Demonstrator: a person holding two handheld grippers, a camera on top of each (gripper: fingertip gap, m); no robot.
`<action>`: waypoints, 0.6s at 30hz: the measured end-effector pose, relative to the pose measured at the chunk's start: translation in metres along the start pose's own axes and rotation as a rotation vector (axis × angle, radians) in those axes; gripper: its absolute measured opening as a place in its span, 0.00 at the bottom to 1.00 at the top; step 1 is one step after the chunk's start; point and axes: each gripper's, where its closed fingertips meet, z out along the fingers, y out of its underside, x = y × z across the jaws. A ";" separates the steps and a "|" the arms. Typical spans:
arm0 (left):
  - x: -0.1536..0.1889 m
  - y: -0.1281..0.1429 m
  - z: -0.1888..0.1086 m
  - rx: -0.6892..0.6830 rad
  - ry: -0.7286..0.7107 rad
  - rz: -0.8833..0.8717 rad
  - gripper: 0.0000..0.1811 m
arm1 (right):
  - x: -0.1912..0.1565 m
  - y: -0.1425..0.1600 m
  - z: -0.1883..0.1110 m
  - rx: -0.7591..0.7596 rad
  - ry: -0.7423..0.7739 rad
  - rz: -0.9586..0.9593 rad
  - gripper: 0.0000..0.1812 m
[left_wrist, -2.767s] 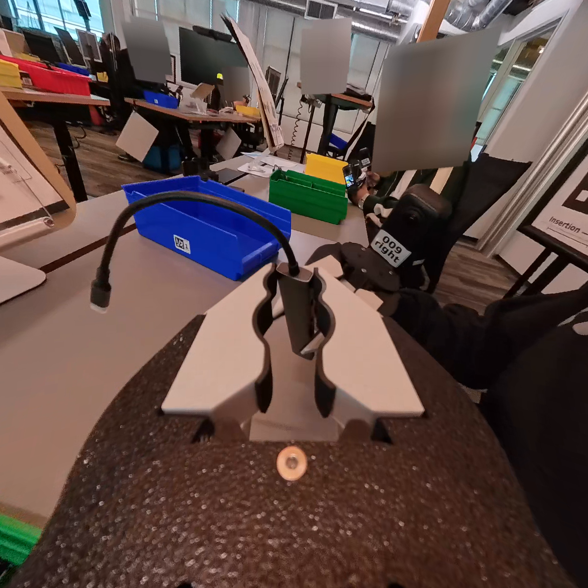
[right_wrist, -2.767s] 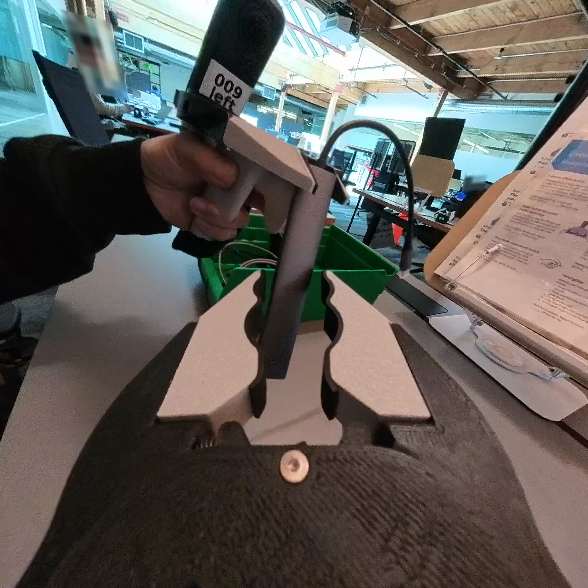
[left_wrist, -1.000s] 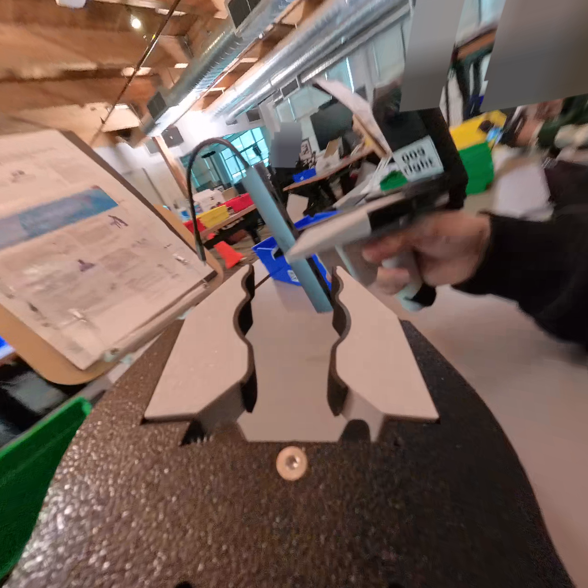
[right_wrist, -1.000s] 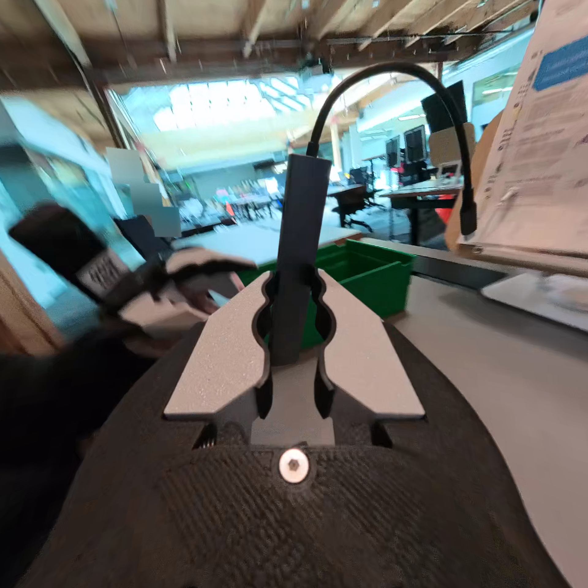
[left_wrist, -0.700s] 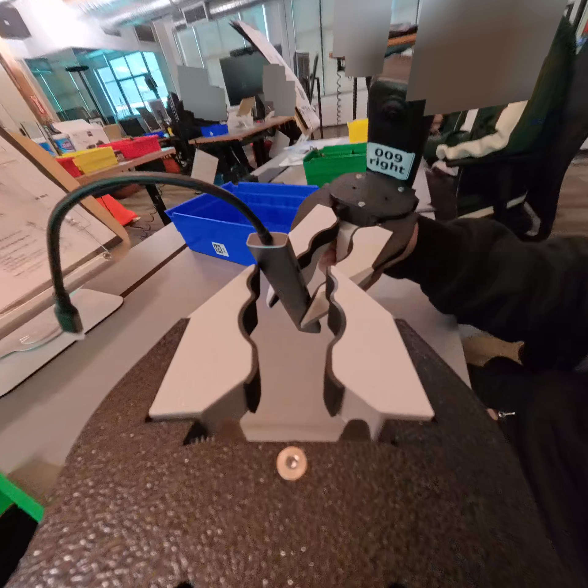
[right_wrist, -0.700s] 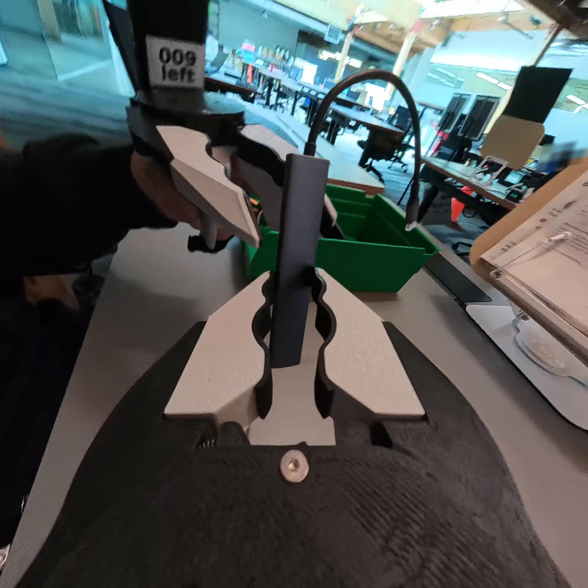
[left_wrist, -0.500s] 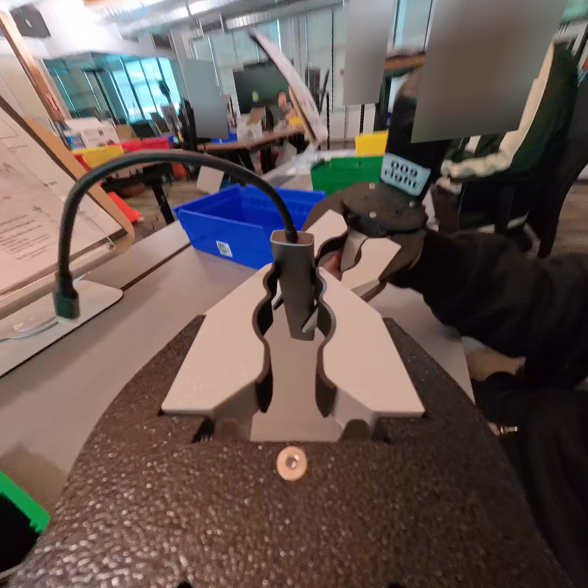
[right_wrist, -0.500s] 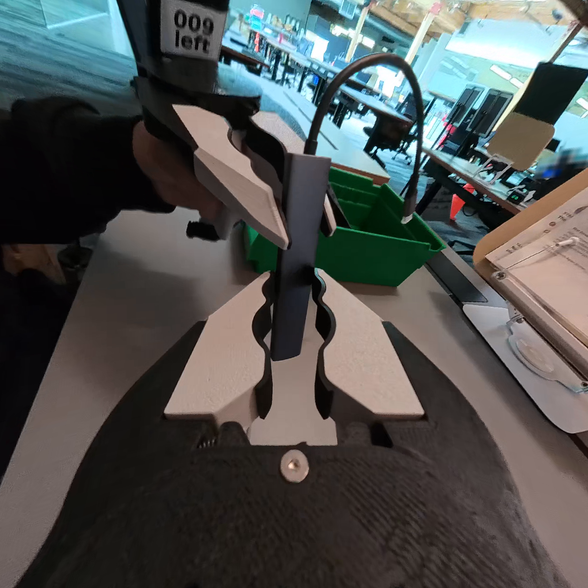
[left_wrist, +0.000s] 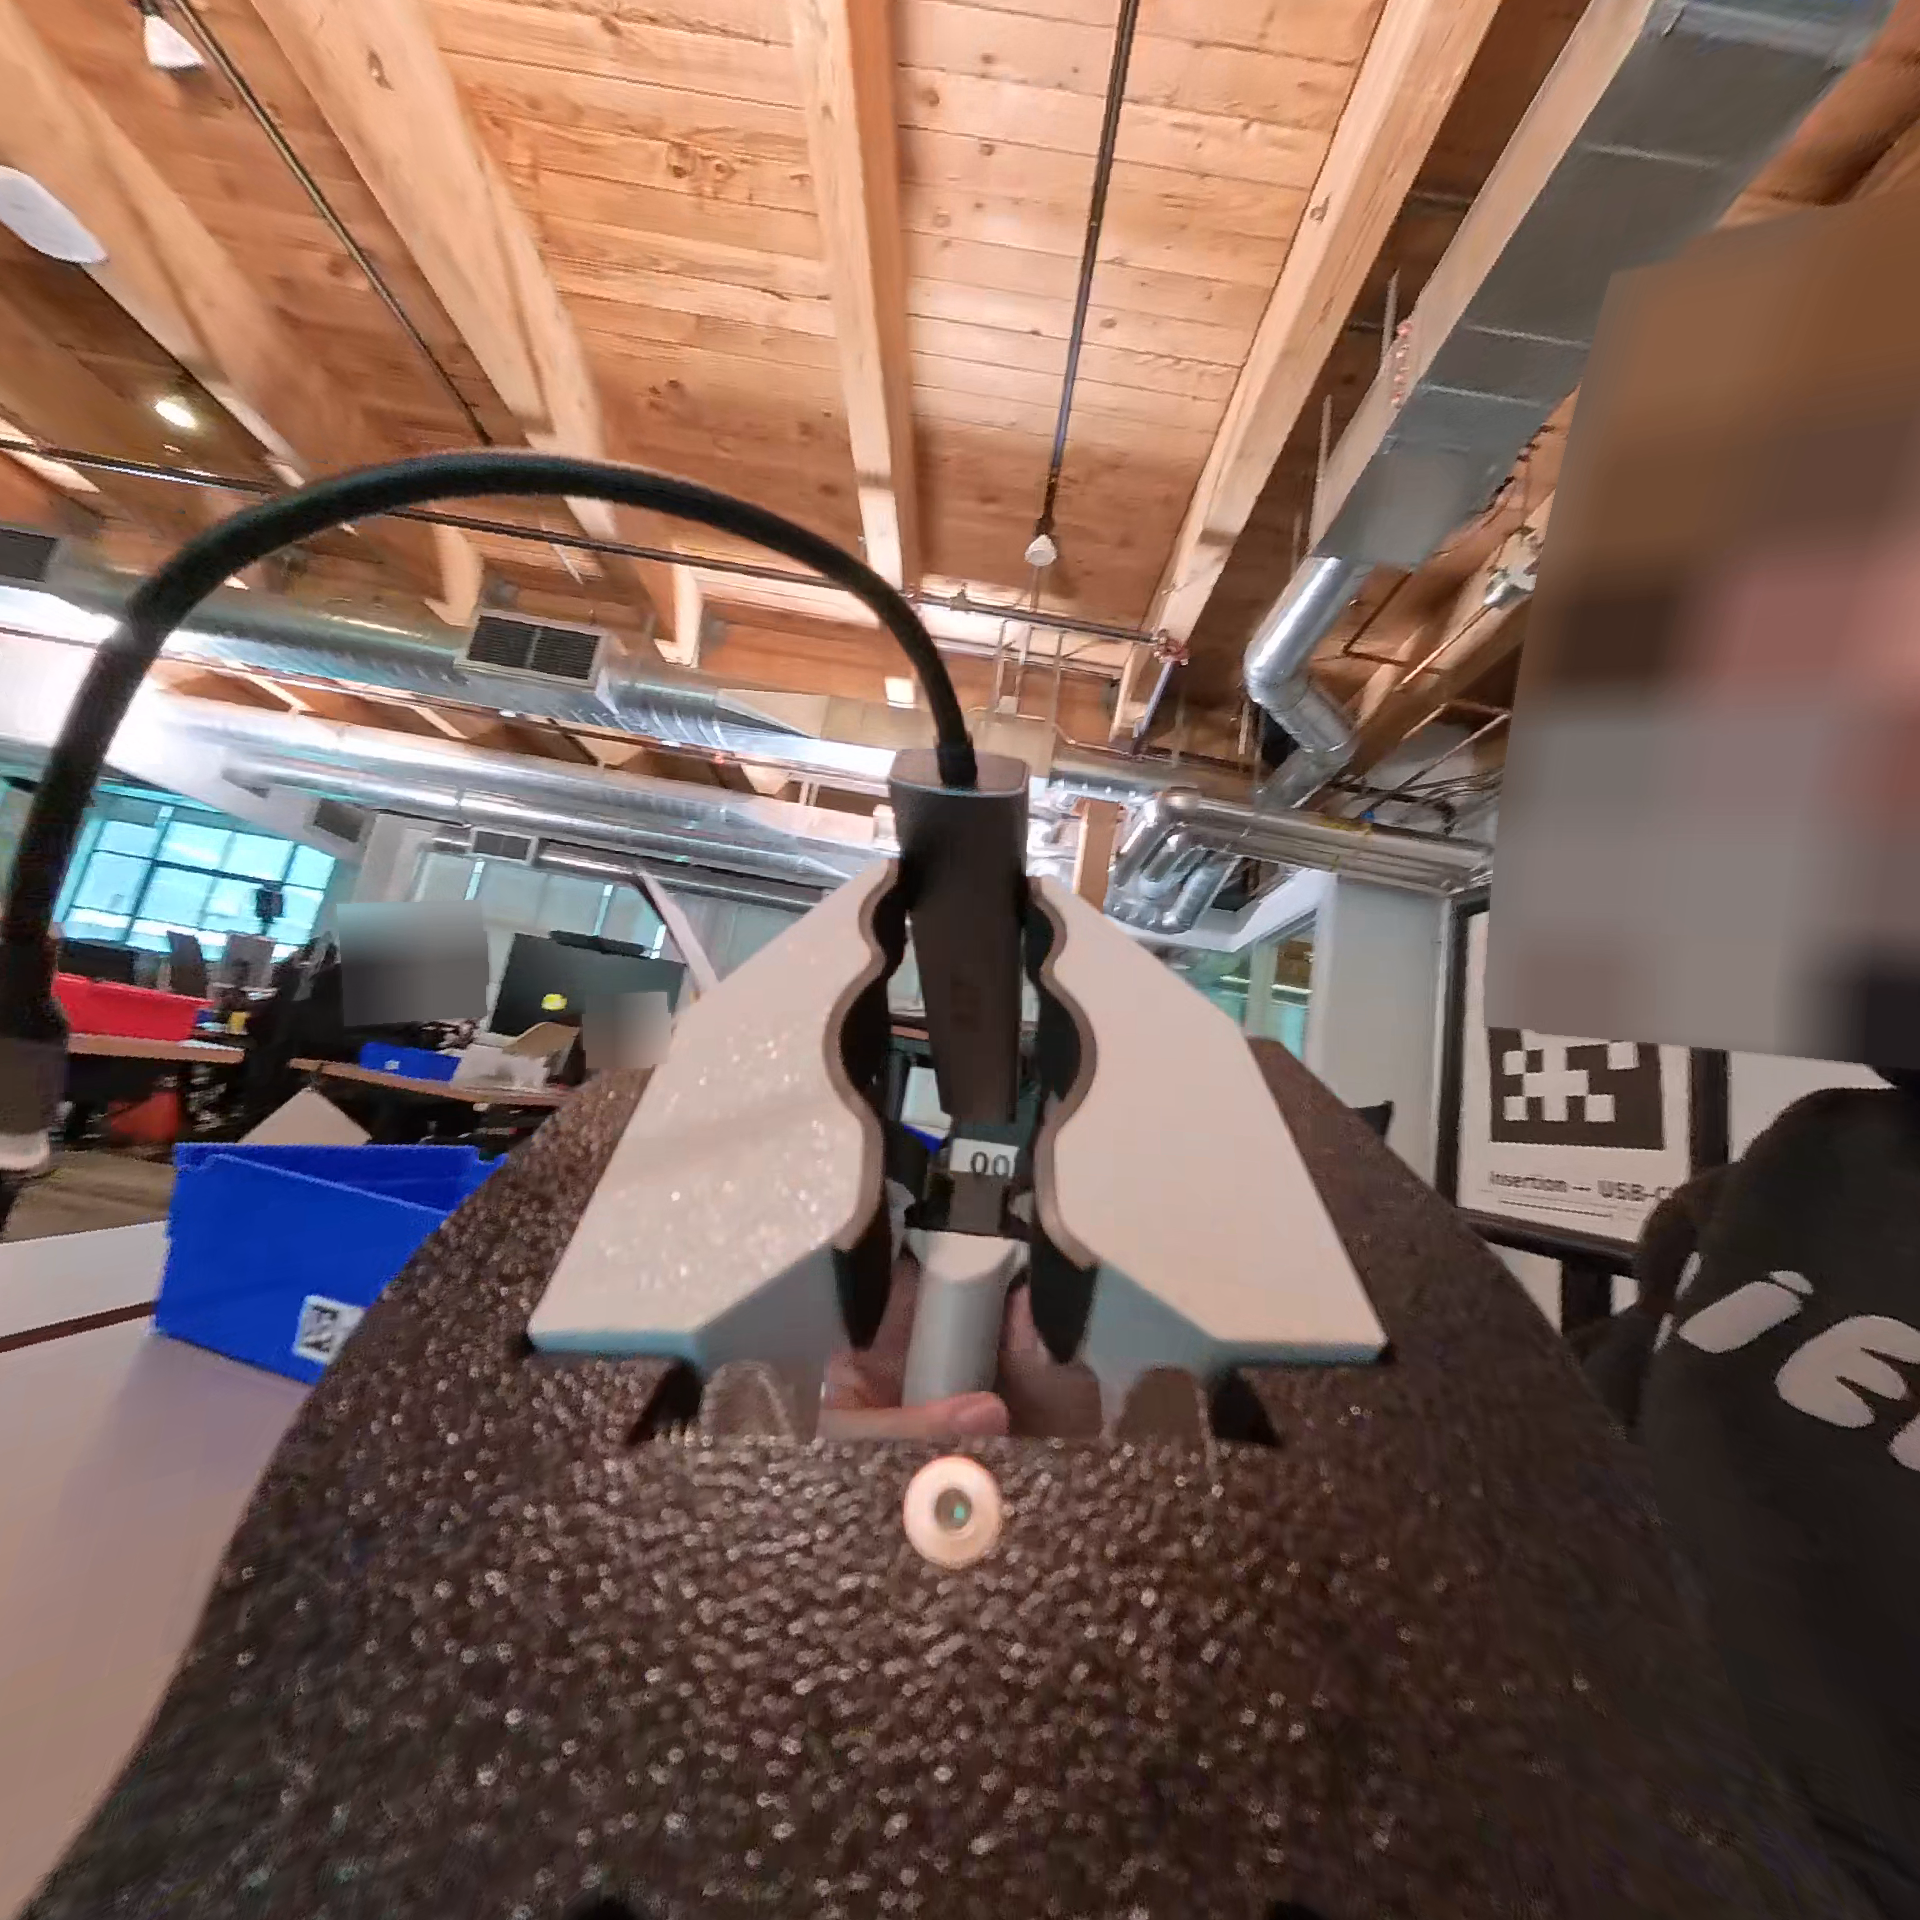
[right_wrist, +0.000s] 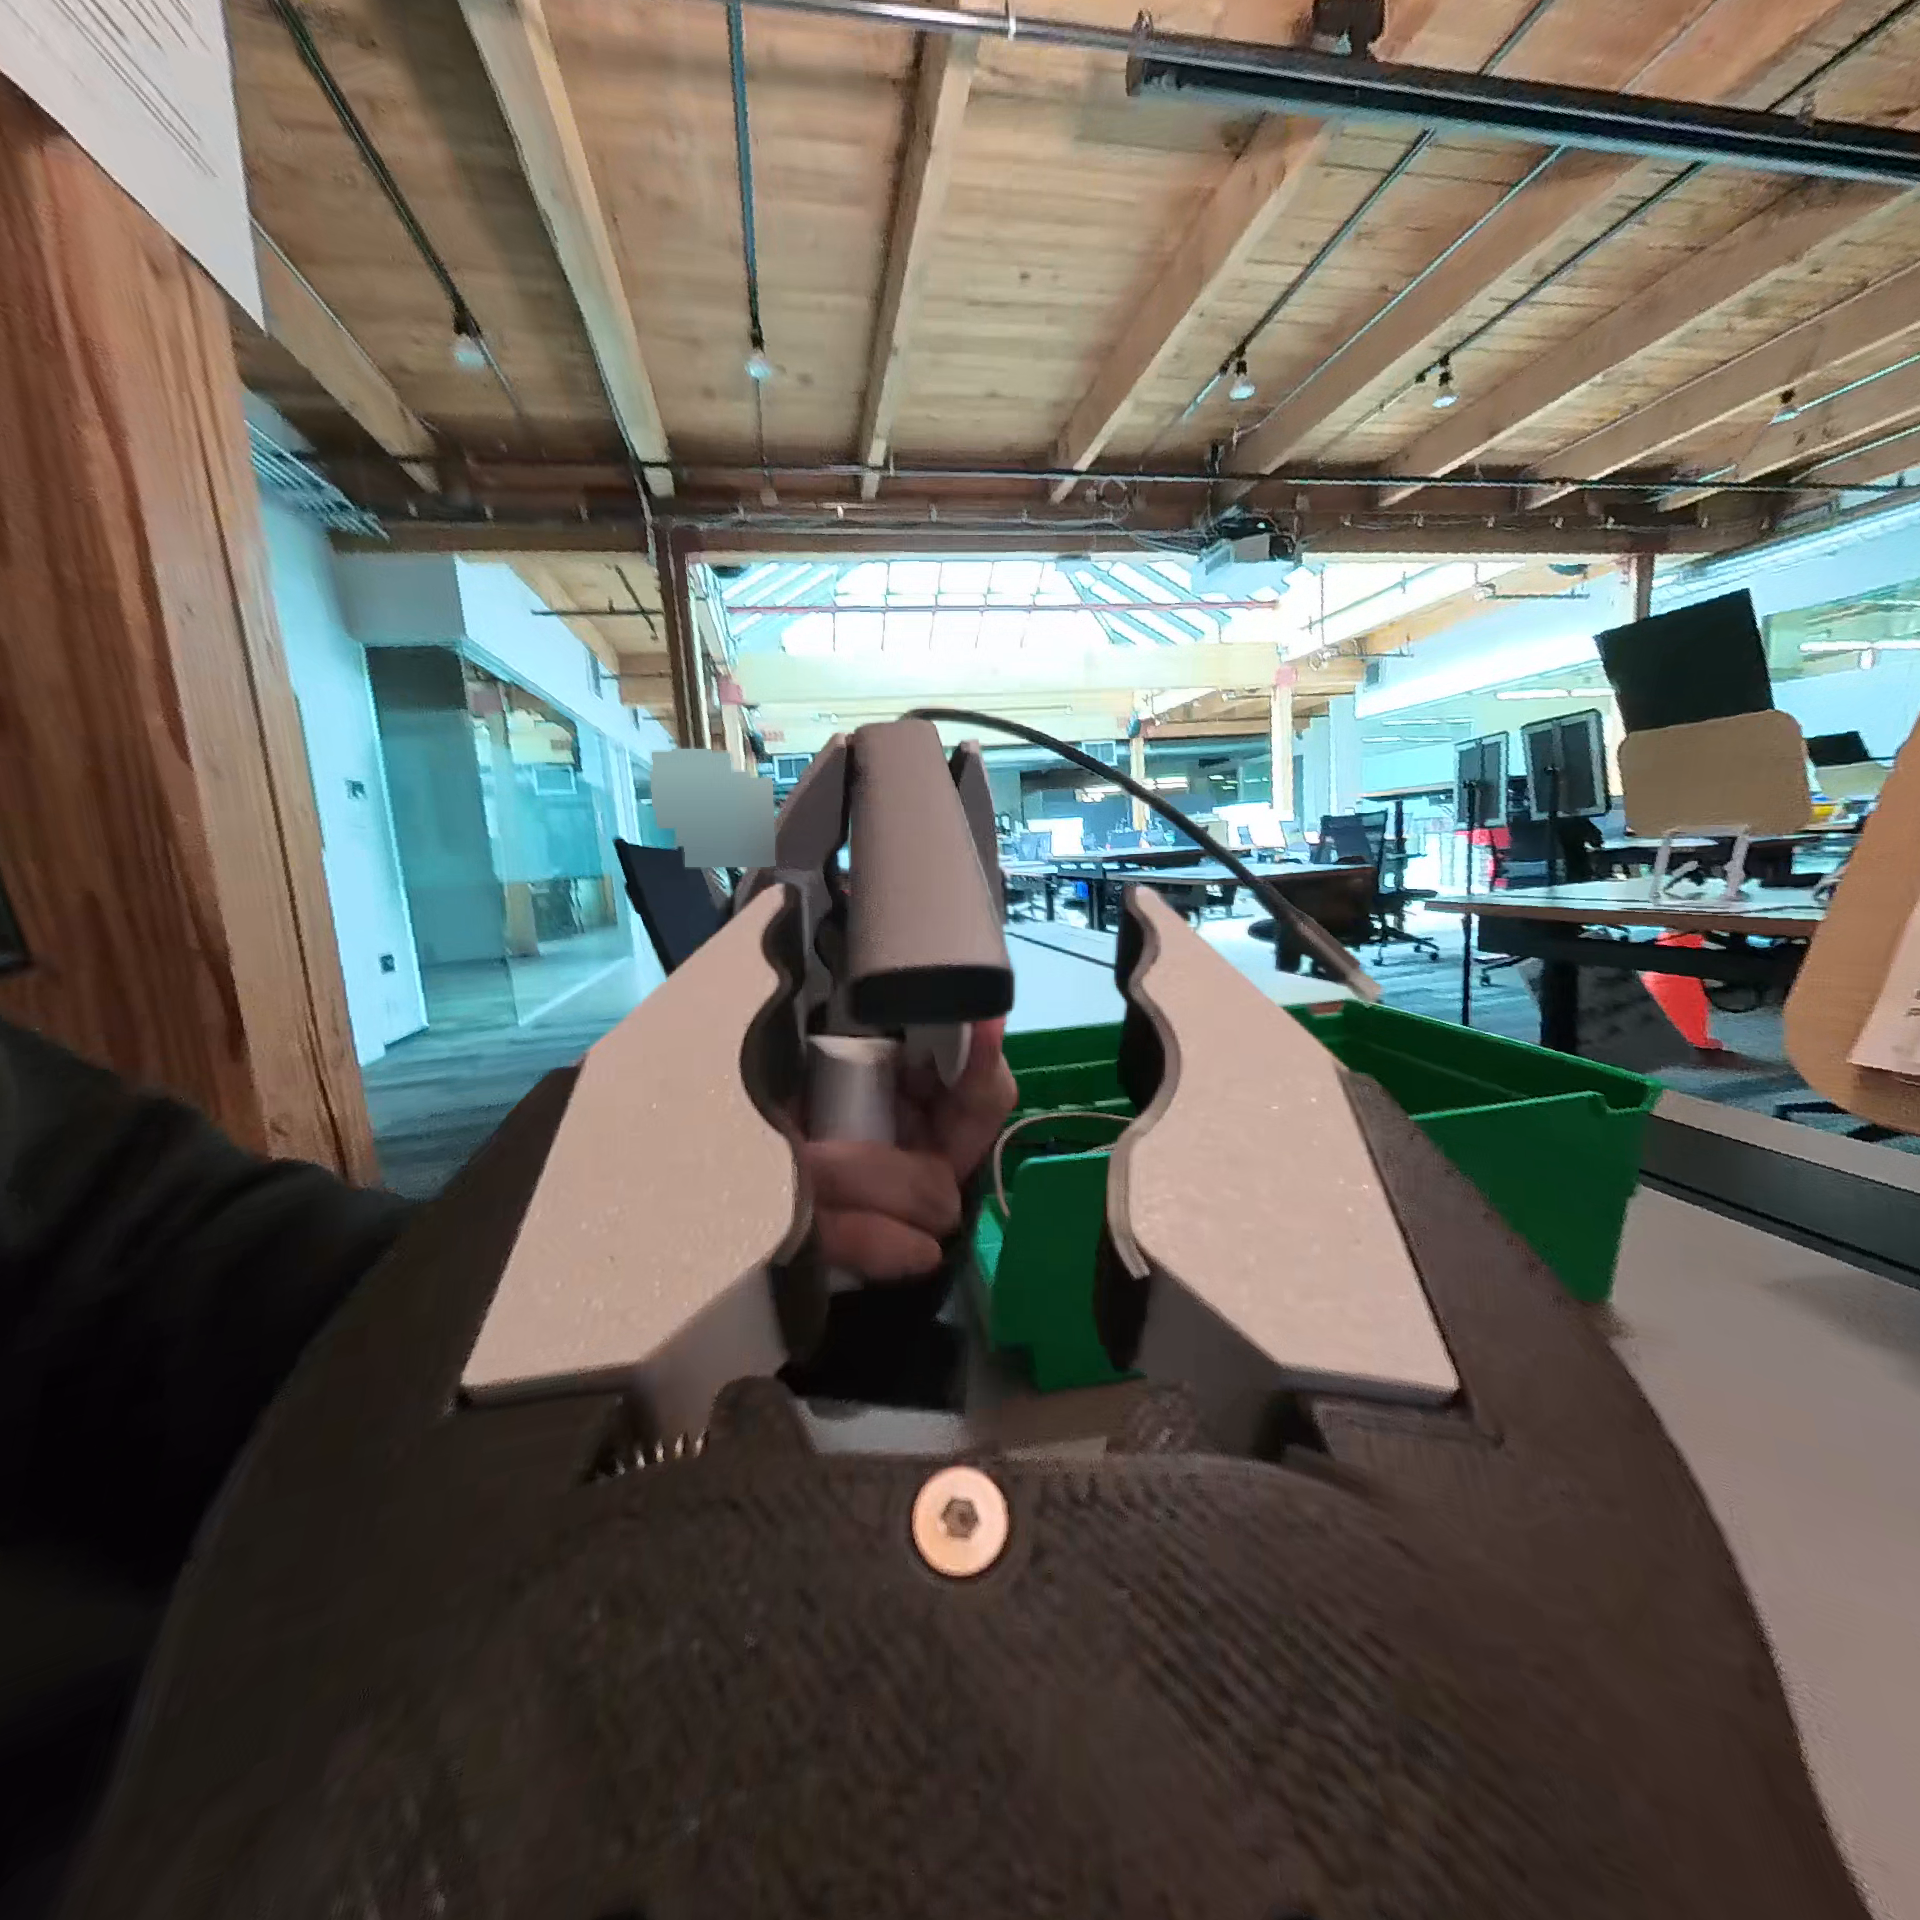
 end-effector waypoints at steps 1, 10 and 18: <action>0.000 0.002 0.001 0.006 0.006 -0.014 0.11 | -0.003 -0.002 0.001 0.008 -0.008 0.008 0.29; -0.008 0.009 0.002 0.020 -0.008 -0.052 0.11 | -0.002 -0.004 0.001 -0.008 0.036 -0.077 0.14; -0.033 0.013 -0.007 -0.034 -0.158 -0.099 0.14 | 0.016 0.000 -0.005 -0.039 0.135 -0.067 0.13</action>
